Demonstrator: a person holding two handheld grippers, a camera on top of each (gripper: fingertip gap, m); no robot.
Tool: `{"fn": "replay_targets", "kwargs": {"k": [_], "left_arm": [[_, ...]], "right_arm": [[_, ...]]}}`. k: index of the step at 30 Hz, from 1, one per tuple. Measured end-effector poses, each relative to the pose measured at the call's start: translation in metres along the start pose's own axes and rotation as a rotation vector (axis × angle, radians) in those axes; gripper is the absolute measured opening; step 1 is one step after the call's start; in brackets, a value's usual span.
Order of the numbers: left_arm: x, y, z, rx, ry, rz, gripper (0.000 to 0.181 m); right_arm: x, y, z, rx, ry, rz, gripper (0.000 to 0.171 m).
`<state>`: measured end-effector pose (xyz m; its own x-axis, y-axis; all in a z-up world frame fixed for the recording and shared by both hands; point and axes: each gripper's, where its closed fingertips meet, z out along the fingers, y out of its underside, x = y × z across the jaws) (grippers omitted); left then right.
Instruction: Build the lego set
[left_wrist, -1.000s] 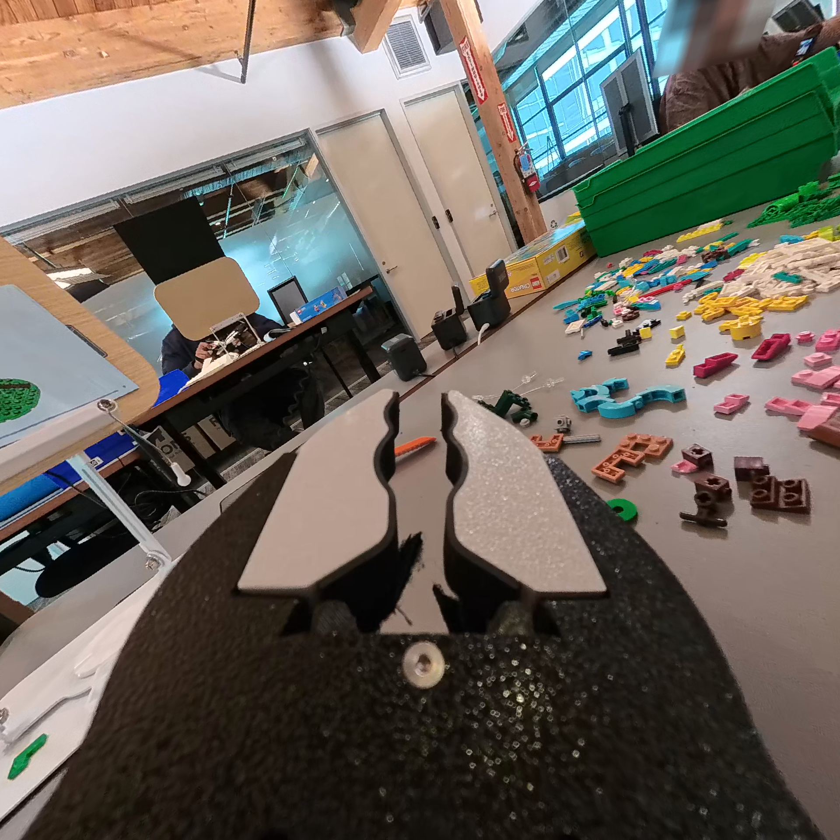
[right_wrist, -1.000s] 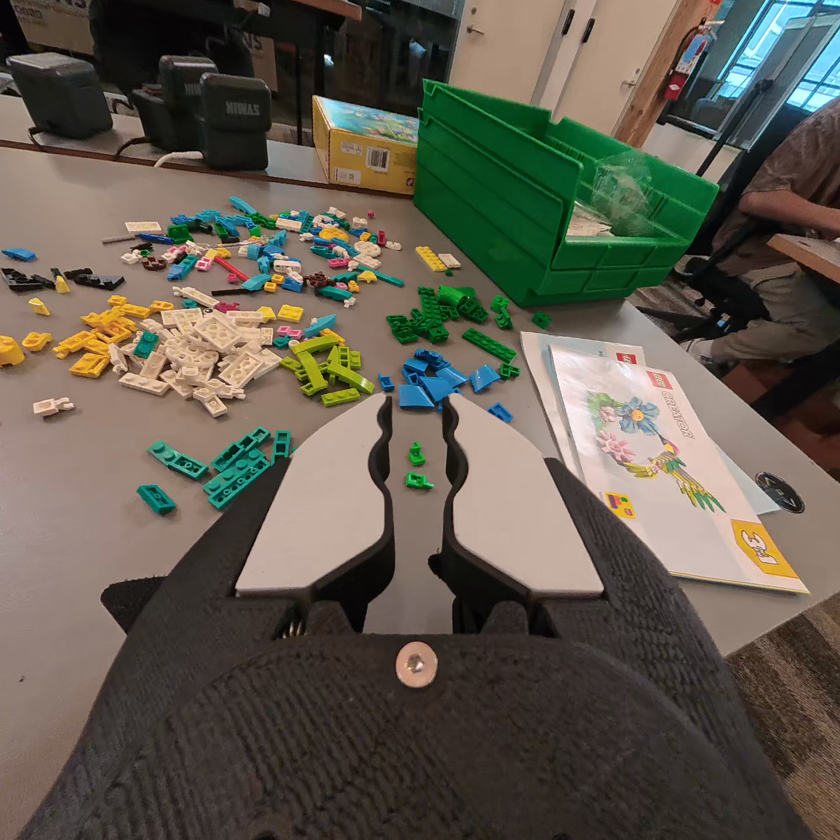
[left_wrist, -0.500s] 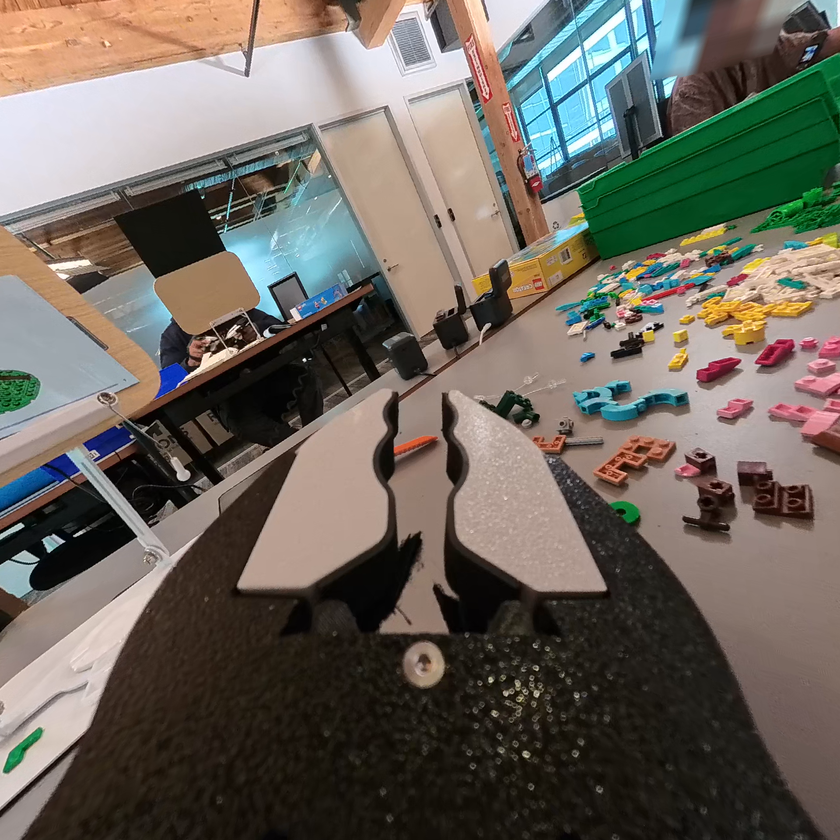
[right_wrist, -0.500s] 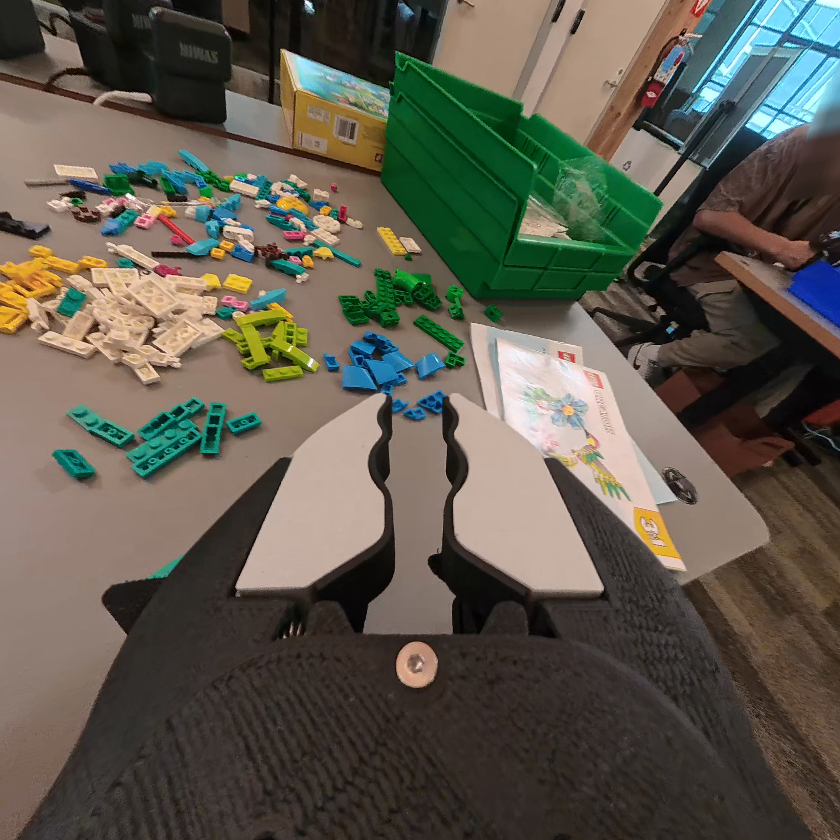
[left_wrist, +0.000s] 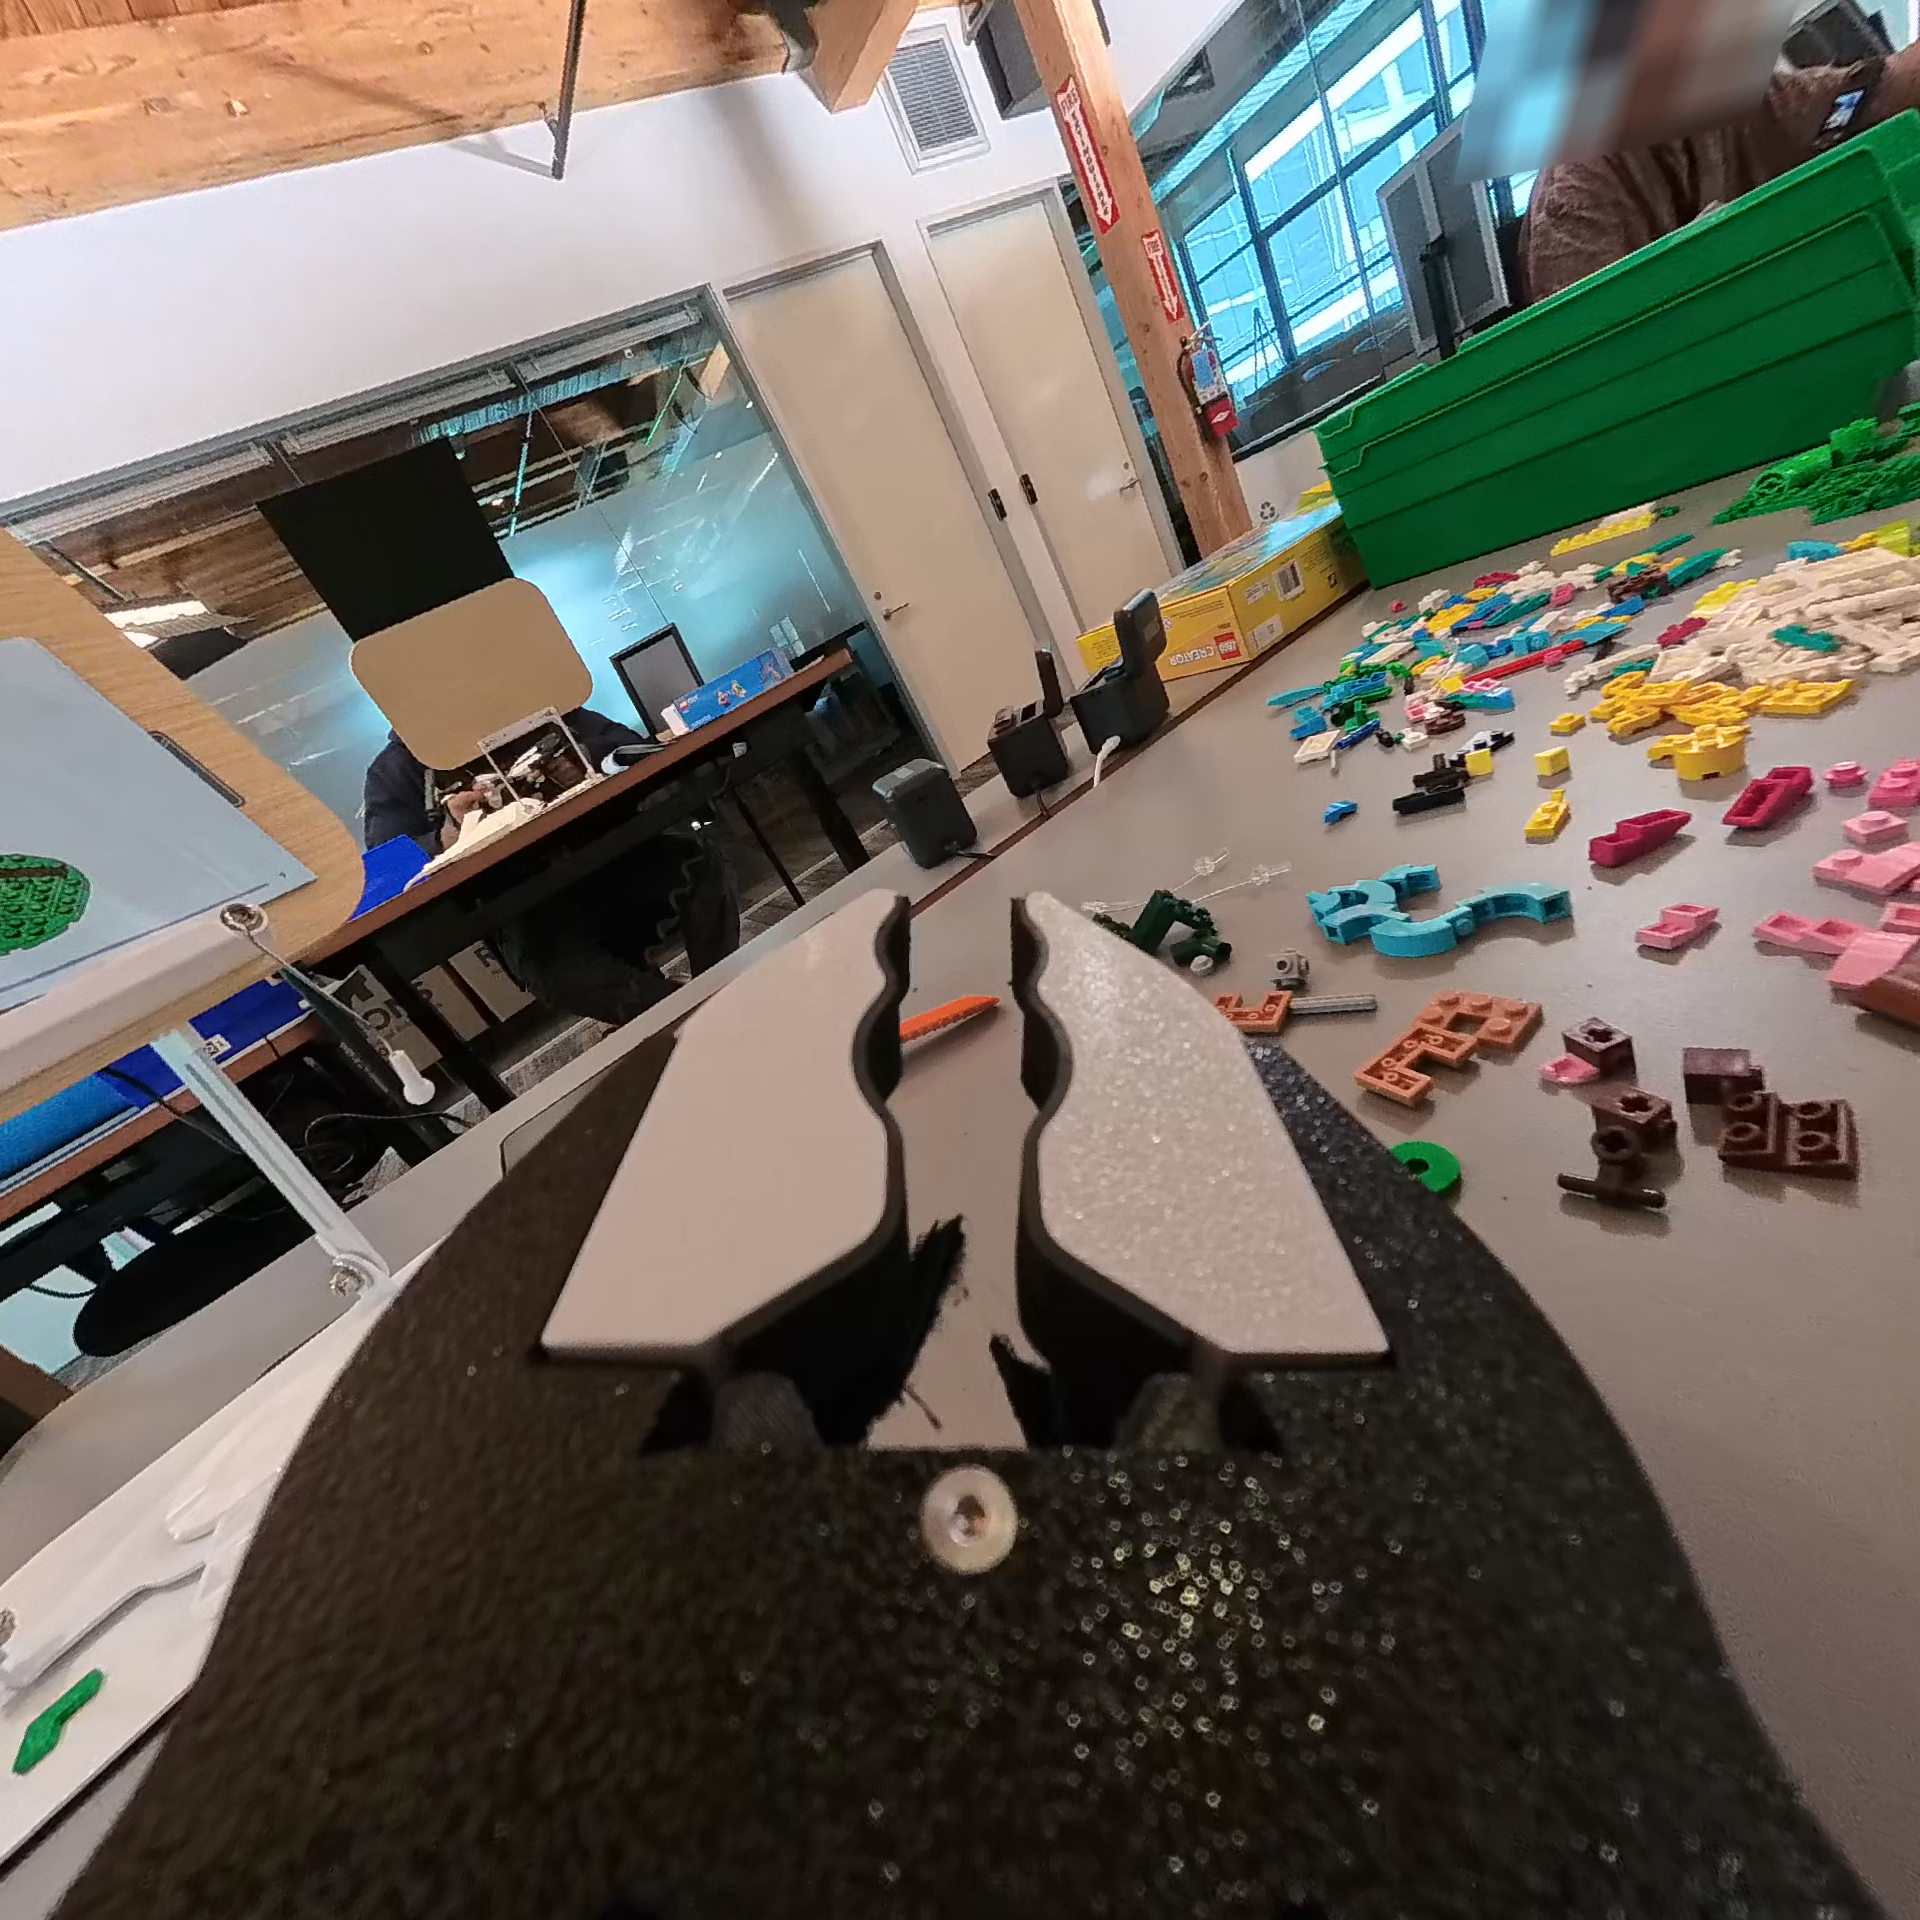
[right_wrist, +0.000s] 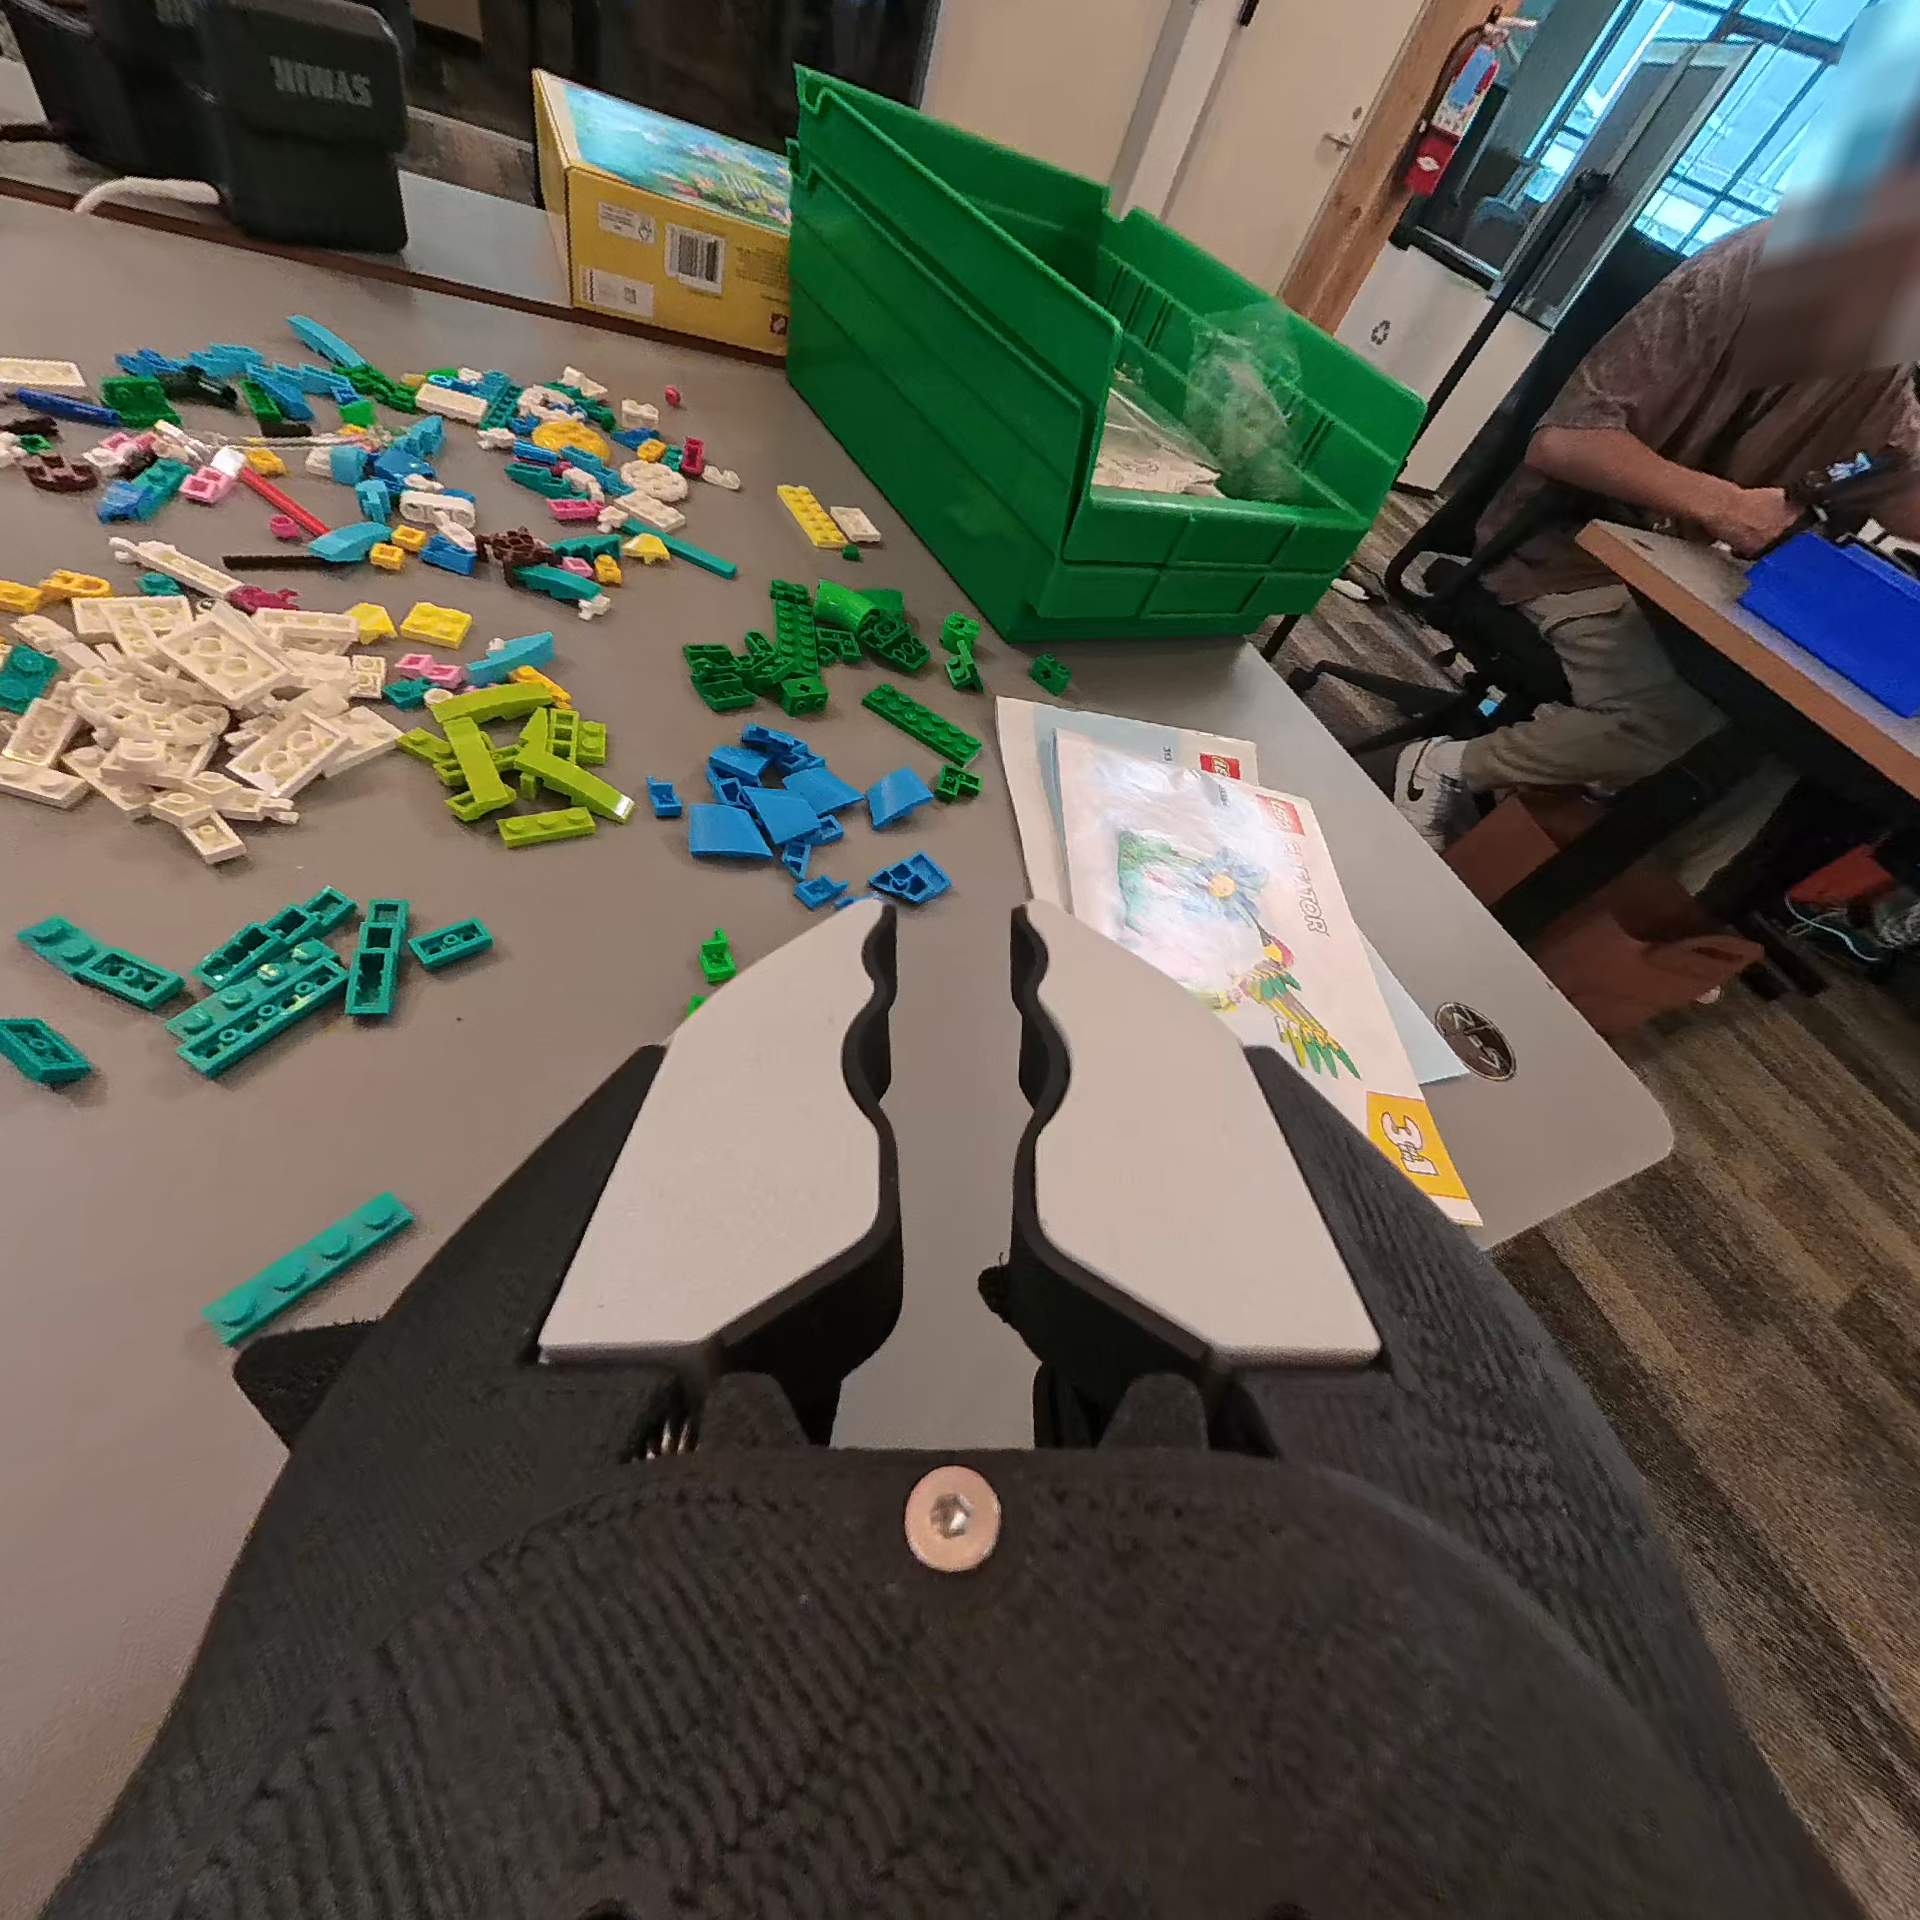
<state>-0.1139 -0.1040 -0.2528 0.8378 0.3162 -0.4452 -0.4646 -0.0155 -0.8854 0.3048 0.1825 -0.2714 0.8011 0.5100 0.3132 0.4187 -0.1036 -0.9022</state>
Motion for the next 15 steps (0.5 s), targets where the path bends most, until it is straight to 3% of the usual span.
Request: {"fn": "replay_targets", "kwargs": {"k": [15], "left_arm": [[0.001,0.0,0.0,0.0,0.004,0.002,0.018]], "right_arm": [[-0.009,0.007,0.005,-0.028,-0.044,0.029,0.019]]}}
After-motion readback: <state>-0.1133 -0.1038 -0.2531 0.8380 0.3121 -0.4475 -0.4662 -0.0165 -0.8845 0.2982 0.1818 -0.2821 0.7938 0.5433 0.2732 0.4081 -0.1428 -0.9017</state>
